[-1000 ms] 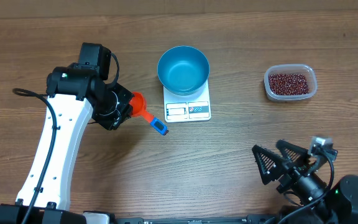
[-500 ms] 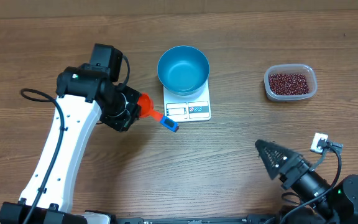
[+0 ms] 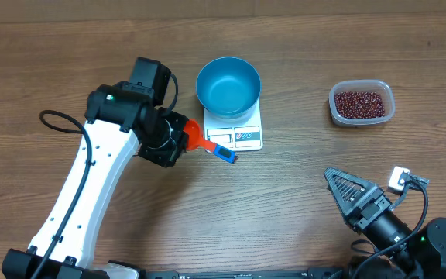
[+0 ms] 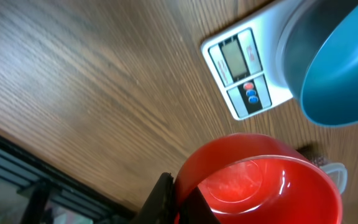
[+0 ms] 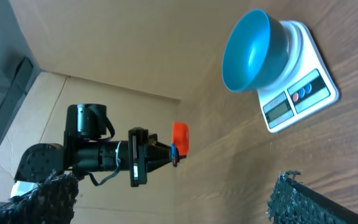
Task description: Scoop item into bowl and weigh 150g on scale
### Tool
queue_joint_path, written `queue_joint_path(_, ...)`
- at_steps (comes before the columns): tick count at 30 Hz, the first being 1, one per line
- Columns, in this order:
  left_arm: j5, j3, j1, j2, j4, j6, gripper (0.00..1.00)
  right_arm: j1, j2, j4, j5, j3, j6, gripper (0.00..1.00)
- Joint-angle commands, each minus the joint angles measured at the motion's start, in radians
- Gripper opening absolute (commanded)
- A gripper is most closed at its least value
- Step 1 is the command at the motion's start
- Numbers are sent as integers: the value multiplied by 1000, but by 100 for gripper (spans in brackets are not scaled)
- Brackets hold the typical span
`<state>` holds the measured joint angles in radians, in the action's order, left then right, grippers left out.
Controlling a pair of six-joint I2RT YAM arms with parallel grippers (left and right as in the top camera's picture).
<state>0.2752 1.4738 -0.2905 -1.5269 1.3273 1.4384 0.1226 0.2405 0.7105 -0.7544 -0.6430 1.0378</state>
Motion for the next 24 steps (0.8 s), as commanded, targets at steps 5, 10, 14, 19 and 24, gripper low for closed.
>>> queue_joint_path(5, 35, 20, -64, 20, -34, 88, 4, -4, 4, 82, -31, -24, -13, 100)
queue_joint_path(10, 31, 20, -95, 20, -57, 89, 4, -4, 4, 93, -89, -24, -85, 100)
queue_joint_path(14, 31, 20, -103, 20, -75, 89, 4, -4, 4, 96, -88, -24, -105, 100)
queue_joint_path(19, 32, 20, -103, 20, -97, 104, 4, -4, 25, 96, -87, -16, -109, 100)
queue_joint_path(24, 31, 20, -103, 20, -101, 103, 4, -4, 133, 63, -140, -15, -159, 100)
